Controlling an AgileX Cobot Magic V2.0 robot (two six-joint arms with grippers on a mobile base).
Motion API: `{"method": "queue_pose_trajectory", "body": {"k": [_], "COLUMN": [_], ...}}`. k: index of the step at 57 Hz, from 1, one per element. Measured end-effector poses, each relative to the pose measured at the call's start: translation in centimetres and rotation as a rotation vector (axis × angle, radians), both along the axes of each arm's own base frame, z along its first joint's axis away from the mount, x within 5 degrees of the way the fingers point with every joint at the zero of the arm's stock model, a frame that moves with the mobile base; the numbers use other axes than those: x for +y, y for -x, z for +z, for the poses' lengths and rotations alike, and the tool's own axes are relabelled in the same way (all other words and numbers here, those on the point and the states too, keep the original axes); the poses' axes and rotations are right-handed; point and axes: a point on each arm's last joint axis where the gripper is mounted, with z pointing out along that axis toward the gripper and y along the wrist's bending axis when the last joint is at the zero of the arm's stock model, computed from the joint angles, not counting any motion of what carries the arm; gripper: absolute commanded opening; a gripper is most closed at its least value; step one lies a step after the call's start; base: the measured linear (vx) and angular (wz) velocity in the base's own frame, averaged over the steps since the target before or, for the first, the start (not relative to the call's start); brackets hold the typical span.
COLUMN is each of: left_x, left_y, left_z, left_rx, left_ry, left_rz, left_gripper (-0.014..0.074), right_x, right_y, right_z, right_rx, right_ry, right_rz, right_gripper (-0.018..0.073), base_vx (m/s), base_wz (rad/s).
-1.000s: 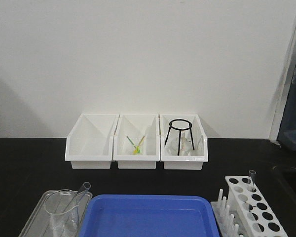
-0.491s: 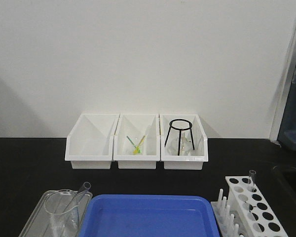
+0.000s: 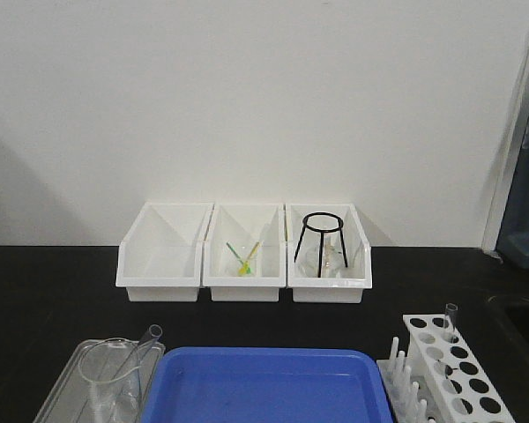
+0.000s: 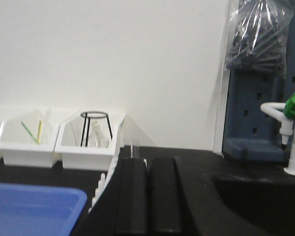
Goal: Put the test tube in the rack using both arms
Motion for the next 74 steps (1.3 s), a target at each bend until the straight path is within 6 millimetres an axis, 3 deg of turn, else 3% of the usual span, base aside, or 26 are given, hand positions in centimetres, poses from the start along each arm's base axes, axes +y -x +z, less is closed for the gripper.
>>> {"method": "queue_pose_trajectory", "body": {"k": [6, 15, 20, 25, 29, 35, 42, 50, 57, 66, 74], "left_x": [0.2, 0.3, 0.1, -0.5, -0.9, -1.6, -2.1, -2.3, -2.3, -2.4, -2.4], "left_y": [0.9, 2.1, 0.8, -2.3, -5.0, -9.2, -12.0, -12.9, -13.0, -13.0, -13.0], "left_z": [4.0, 12.0, 15.4, 17.4, 17.8, 16.8, 15.5, 15.1, 15.2, 15.2, 15.2], "left_rx": [-0.138, -0.281, -0.277, -0.208, -0.134, -0.014, 0.062, 0.067, 0.061, 0.051, 0.049], "left_ry": [0.081, 0.026, -0.002, -0.022, -0.037, -0.058, -0.071, -0.072, -0.078, -0.117, -0.131], "left_rz": [-0.012, 0.001, 0.007, 0.007, 0.005, 0.000, -0.004, -0.006, -0.006, -0.009, -0.009], "left_gripper": [-0.0004, -0.0004, -0.0004, -0.0004, -0.0004, -0.0003, 0.0013, 0.0078, 0.0200, 0.0421, 0.0559], "right_x": [0.0, 0.0, 0.0, 0.0, 0.1, 0.1, 0.2, 0.2, 0.2, 0.2, 0.2], "right_y": [0.4, 0.6, -0.9, -3.7, -6.2, -8.9, -11.2, -11.8, -11.8, -11.8, -11.8], "right_z": [2.0, 9.4, 12.9, 15.0, 15.5, 15.7, 15.1, 14.9, 15.0, 15.0, 15.0], "right_rx": [-0.050, -0.164, -0.154, -0.095, -0.037, 0.019, 0.058, 0.052, 0.046, 0.045, 0.045], "right_ry": [-0.017, 0.030, 0.042, 0.046, 0.048, 0.050, 0.044, 0.042, 0.042, 0.042, 0.042], "right_rz": [0.002, -0.009, -0.012, -0.011, -0.010, -0.009, -0.007, -0.007, -0.007, -0.007, -0.007], "right_gripper": [-0.0011, -0.0011, -0.0011, -0.0011, -0.0011, -0.0011, -0.0002, 0.0039, 0.0127, 0.0351, 0.0566], "base_vx": [0.00, 0.00, 0.00, 0.00, 0.00, 0.00, 0.00, 0.00, 0.00, 0.00, 0.00], "base_wz": [0.00, 0.00, 0.00, 0.00, 0.00, 0.00, 0.00, 0.00, 0.00, 0.00, 0.00]}}
